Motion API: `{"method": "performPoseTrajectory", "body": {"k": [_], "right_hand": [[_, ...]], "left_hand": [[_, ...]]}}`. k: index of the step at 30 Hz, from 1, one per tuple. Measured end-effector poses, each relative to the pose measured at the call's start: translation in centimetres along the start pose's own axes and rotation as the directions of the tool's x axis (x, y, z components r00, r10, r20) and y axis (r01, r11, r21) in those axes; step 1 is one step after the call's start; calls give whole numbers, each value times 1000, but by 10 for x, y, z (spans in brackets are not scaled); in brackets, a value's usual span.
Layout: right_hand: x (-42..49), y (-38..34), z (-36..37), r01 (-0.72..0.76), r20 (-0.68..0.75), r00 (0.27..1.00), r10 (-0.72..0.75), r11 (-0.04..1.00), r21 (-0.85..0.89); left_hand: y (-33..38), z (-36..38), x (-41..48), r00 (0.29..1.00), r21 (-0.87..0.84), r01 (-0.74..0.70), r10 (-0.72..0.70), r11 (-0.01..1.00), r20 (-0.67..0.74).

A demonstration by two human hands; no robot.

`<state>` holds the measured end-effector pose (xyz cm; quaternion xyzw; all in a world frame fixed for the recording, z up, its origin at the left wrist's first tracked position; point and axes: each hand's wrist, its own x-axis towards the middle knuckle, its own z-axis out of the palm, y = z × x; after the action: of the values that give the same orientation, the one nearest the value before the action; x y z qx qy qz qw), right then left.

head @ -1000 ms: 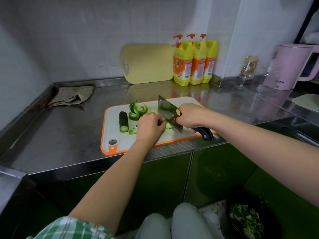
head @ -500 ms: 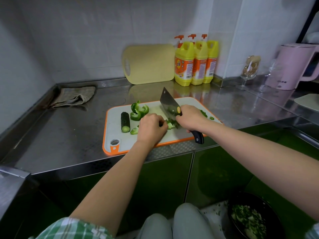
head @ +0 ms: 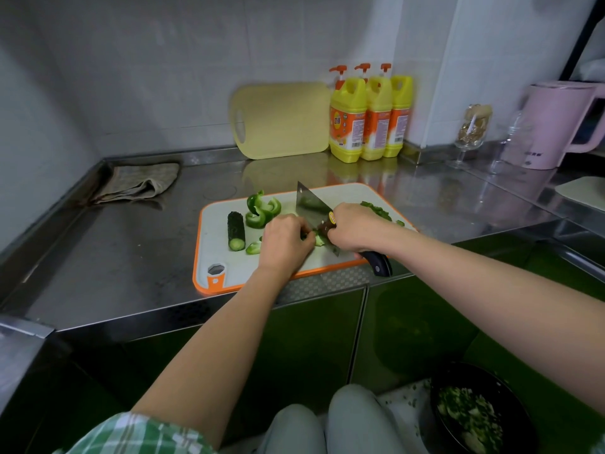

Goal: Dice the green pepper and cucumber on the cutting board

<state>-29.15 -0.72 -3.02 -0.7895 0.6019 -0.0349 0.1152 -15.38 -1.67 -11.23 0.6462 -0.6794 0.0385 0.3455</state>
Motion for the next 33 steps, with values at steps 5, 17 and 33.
{"method": "performPoseTrajectory", "body": {"k": [5,17,33], "right_hand": [[11,-2,13,-21,-54,998,23,999,35],[10,15,-4,16,-77,997,6,961,275],[-4,5,-12,41,48,998,-45,996,77]], "left_hand": [[-1,0,0,1000,-6,-13,13,1000,1],[-9,-13,-5,1000,113,-16,16,993,-2],[-10,-13,-2,997,1,35,-35,999,64]]}}
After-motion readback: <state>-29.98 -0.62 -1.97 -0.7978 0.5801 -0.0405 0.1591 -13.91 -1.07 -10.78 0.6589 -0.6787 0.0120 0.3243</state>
